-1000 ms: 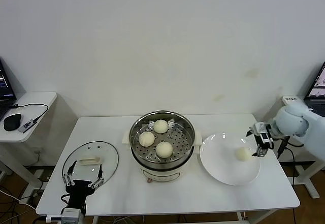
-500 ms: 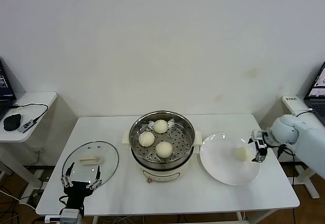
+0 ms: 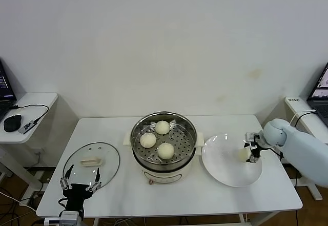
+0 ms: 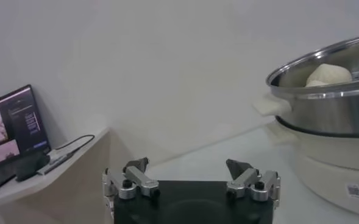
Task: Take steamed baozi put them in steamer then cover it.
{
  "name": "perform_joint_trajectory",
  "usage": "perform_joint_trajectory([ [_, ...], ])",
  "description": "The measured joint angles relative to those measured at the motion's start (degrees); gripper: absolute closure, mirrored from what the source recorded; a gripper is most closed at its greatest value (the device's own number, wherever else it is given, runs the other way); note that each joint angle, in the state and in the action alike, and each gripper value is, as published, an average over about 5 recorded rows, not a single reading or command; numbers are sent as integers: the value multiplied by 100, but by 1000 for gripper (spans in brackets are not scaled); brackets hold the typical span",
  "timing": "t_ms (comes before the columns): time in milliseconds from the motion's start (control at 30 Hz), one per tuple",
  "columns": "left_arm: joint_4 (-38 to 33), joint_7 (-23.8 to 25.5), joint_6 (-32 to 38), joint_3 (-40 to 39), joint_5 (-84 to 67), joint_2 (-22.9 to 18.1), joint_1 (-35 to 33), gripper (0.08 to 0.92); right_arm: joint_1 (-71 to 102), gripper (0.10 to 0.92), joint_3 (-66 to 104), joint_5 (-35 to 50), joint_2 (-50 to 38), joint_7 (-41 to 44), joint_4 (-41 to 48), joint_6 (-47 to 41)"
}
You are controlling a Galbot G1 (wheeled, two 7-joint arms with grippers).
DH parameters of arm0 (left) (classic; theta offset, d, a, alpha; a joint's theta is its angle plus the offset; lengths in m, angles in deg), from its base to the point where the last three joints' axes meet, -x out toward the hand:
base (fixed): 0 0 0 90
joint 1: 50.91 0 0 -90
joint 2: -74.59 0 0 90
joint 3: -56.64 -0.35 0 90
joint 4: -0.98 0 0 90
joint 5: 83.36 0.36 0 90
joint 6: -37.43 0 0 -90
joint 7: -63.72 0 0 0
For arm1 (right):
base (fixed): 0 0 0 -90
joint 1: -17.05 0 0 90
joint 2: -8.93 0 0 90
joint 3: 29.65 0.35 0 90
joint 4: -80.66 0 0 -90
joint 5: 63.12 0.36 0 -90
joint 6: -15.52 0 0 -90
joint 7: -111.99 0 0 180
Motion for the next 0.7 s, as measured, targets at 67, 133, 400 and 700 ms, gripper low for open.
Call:
perform_joint_trajectory([
  [67, 0, 0, 0, 0, 0, -5, 1, 177, 20, 392, 25, -31, 35, 14, 41, -7],
  [133, -2, 0, 0, 0, 2, -11, 0, 177, 40, 417, 48, -60, 68, 31, 73, -13],
  [400, -23, 0, 1, 27, 3, -9, -21, 177, 3, 508, 40, -75, 88, 145, 82, -39],
  [700, -46, 1, -9, -6, 9, -13, 6, 177, -628, 501, -448, 258, -177, 346, -327, -203],
])
